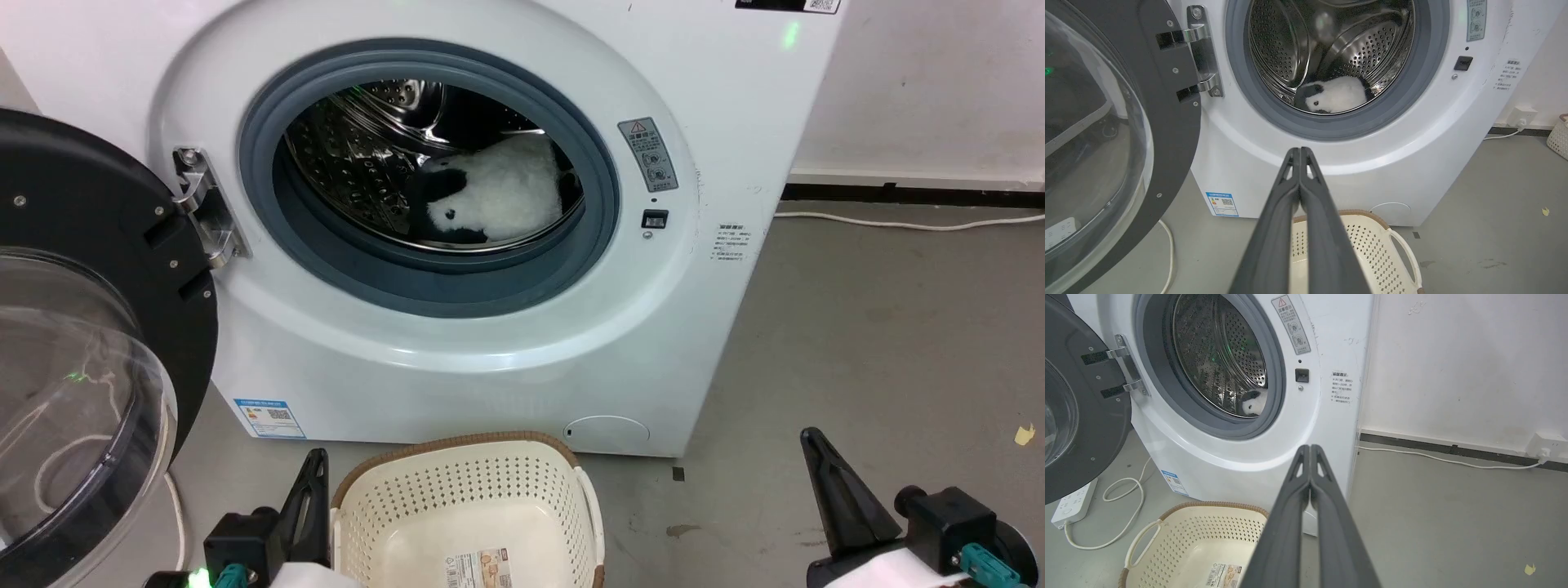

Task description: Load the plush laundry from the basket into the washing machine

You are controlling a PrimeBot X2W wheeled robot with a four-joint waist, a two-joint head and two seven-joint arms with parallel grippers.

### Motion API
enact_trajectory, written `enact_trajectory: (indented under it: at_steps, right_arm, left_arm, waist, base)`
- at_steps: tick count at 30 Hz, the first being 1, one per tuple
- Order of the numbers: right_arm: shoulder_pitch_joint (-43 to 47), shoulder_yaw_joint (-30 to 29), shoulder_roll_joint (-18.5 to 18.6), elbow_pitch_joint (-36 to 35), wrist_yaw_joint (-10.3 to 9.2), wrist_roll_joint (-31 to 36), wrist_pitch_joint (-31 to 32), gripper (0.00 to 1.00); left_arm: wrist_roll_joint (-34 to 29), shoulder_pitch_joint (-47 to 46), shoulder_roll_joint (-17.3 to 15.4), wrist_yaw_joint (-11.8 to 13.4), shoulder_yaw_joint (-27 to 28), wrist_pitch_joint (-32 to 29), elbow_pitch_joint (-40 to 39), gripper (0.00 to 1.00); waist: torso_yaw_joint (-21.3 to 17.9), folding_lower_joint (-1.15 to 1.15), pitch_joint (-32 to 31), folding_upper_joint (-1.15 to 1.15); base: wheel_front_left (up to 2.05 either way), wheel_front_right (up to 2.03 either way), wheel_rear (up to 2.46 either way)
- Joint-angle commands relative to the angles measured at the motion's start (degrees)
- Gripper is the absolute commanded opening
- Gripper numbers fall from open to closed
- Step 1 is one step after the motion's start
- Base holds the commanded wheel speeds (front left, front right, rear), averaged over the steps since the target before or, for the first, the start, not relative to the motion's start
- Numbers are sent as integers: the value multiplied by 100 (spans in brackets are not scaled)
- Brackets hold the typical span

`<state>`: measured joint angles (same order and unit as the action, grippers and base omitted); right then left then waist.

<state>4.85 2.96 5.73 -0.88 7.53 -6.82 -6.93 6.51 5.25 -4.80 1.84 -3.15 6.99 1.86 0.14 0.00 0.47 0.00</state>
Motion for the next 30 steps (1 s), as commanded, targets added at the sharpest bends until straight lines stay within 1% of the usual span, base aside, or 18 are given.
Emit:
enact_trajectory:
  at_steps: [1, 30]
  right_arm:
    - [-103, -17, -25, 16, -2, 63, 17, 0]
    - [-309, -168, -166, 55, -3, 397, 382, 0]
  left_arm:
    - [-59, -115, 10, -7, 12, -27, -42, 0]
    - [-378, -336, 108, -103, 176, -390, -120, 0]
  waist:
    - [0, 0, -1, 0]
    - [-8, 0, -25, 0]
  base:
    - [0, 0, 0]
    - [0, 0, 0]
